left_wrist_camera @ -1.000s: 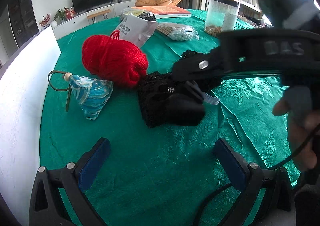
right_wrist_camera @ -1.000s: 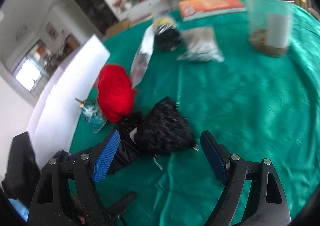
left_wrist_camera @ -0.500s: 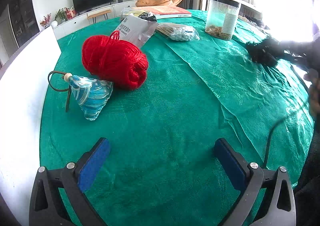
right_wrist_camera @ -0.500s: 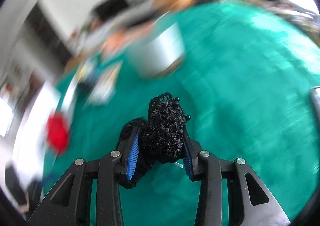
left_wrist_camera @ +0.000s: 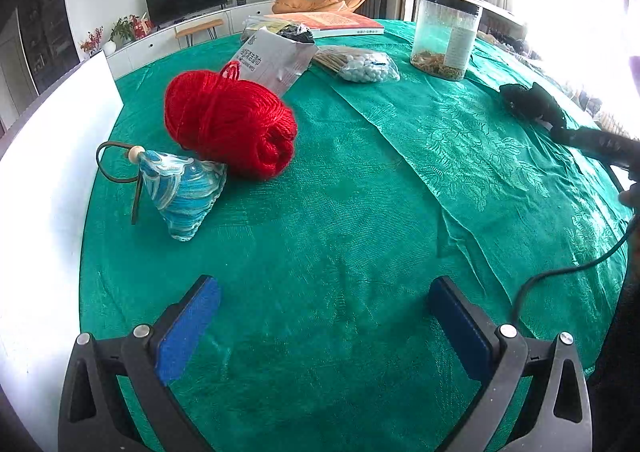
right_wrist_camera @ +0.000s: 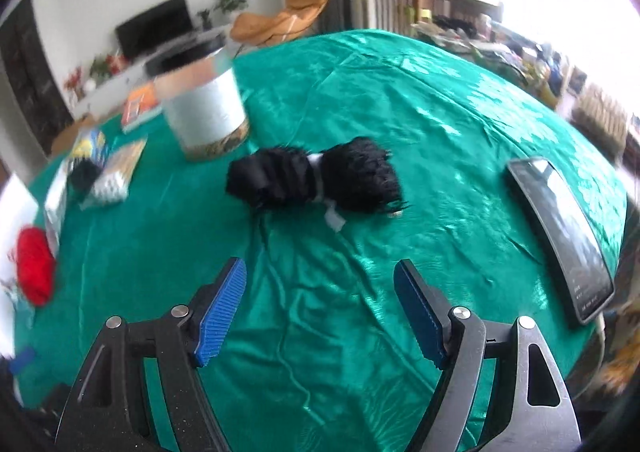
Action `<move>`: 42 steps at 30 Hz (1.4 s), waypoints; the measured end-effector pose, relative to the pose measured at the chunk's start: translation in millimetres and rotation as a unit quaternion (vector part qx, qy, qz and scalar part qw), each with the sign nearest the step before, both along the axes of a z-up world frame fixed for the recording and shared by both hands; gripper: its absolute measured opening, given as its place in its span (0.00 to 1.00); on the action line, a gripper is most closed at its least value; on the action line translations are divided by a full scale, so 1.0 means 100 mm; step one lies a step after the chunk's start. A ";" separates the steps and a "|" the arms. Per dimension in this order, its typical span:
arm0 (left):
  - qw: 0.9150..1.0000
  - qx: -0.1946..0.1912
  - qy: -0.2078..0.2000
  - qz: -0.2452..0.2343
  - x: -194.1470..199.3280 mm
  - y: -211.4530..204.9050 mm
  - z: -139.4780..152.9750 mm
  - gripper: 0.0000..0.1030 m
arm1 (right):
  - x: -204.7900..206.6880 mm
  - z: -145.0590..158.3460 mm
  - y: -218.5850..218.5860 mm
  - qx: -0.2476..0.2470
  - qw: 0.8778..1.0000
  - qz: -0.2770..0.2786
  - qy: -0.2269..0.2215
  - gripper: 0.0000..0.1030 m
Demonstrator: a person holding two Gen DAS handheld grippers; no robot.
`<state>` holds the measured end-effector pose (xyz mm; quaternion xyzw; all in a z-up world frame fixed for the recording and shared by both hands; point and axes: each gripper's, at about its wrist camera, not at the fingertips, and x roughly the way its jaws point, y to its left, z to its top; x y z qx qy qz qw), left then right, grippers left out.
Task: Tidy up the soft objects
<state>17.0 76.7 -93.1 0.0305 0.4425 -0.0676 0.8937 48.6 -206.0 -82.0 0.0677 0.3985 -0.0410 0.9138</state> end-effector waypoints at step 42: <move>1.000 0.000 -0.001 0.000 0.00 0.00 0.00 1.00 | 0.08 -0.22 0.14 -0.027 0.998 0.028 0.054 0.84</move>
